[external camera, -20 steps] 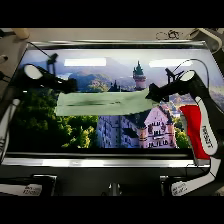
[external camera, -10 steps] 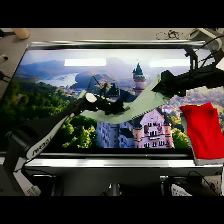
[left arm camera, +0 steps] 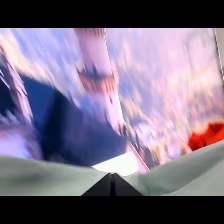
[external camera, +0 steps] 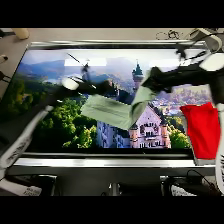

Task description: Fold the shirts.

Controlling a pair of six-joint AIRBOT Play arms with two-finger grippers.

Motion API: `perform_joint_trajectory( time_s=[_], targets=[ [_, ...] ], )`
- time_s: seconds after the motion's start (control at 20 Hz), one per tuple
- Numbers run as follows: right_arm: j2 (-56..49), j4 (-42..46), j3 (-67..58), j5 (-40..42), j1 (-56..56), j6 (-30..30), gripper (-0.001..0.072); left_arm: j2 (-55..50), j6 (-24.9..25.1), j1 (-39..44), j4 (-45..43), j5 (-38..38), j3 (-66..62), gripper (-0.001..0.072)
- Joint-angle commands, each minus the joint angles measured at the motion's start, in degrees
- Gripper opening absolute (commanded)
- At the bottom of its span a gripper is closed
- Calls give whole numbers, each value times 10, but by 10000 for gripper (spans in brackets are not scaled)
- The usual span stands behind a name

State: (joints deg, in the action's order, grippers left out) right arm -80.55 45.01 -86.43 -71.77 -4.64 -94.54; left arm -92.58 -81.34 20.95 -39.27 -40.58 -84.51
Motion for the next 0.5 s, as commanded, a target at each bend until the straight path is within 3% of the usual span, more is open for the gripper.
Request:
perform_joint_trajectory(
  time_s=[0.0,0.15,0.2,0.25,0.3,0.45],
  targets=[
    [-92,-86,0,123,-95,0,27,142,-12,-102,-129,-41,0,28],
    [-188,-210,0,184,-164,29,30,249,-12,-158,-133,-52,0,28],
    [-213,-239,0,198,-179,36,131,276,-12,-166,-133,-52,0,29],
    [-233,-262,0,213,-192,48,433,301,-12,-171,-133,-52,0,28],
    [-243,-276,0,226,-192,54,622,319,-12,-174,-133,-56,0,29],
    [-216,-261,0,190,-156,68,622,350,-11,-173,-143,-99,0,29]
  ],
)
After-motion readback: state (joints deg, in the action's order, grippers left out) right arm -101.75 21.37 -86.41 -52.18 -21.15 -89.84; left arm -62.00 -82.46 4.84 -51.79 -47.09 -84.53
